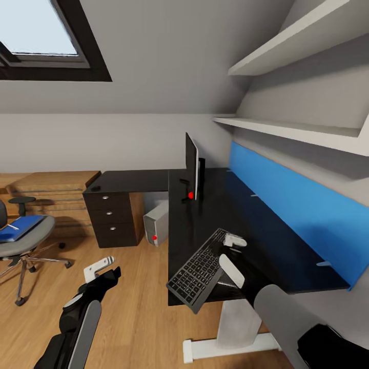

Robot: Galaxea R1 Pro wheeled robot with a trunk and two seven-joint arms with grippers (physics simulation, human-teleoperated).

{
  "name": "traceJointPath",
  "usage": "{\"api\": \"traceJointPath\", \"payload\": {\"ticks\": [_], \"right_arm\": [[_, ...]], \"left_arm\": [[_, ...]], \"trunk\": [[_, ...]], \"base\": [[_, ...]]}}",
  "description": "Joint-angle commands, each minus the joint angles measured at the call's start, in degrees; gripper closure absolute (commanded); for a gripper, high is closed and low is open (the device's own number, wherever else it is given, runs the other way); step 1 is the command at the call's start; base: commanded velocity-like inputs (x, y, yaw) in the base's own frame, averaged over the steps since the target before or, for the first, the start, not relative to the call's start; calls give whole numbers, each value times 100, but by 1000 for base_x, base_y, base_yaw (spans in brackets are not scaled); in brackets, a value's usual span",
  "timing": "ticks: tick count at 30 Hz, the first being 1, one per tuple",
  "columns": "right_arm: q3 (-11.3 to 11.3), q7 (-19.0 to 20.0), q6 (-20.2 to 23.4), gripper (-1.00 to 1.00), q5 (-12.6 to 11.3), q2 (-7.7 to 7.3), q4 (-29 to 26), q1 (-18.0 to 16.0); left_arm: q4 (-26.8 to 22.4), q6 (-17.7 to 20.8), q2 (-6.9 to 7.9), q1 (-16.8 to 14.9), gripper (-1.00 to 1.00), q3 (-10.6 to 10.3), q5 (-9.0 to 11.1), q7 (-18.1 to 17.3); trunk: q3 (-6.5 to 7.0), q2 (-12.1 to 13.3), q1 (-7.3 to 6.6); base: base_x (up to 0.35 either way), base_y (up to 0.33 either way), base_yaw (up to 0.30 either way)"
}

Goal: In the bedroom, organize the workspace by keeping the computer under the desk, ensuring the monitor is on the desk, placing the keyboard on the desk next to the monitor, placing the mouse on the desk next to the keyboard, moving the folder from the swivel chair onto the desk next to the mouse, stacking the notebook on top of the folder with the pen on top of the notebook, and positioning the swivel chair next to the desk.

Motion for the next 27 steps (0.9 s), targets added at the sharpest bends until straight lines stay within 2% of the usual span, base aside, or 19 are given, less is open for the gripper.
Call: {"api": "traceJointPath", "payload": {"ticks": [1,10,18,27], "right_arm": [[28,-43,23,-100,-31,-4,32,-6],[12,-37,23,-100,-58,7,323,-6],[5,-49,36,-100,-46,104,516,-9],[1,-50,37,-100,-39,113,781,-15]], "left_arm": [[-22,13,-6,-4,-100,-18,58,46],[-131,9,-20,-4,-100,-131,63,74],[-130,33,-4,-4,-100,-153,68,47],[-136,28,-15,-4,-100,-230,73,42]], "trunk": [[-6,-4,0],[-6,-4,0],[-6,-4,0],[-168,-365,198]], "base": [[0,2,0],[0,0,0],[0,0,0],[0,0,0]]}}
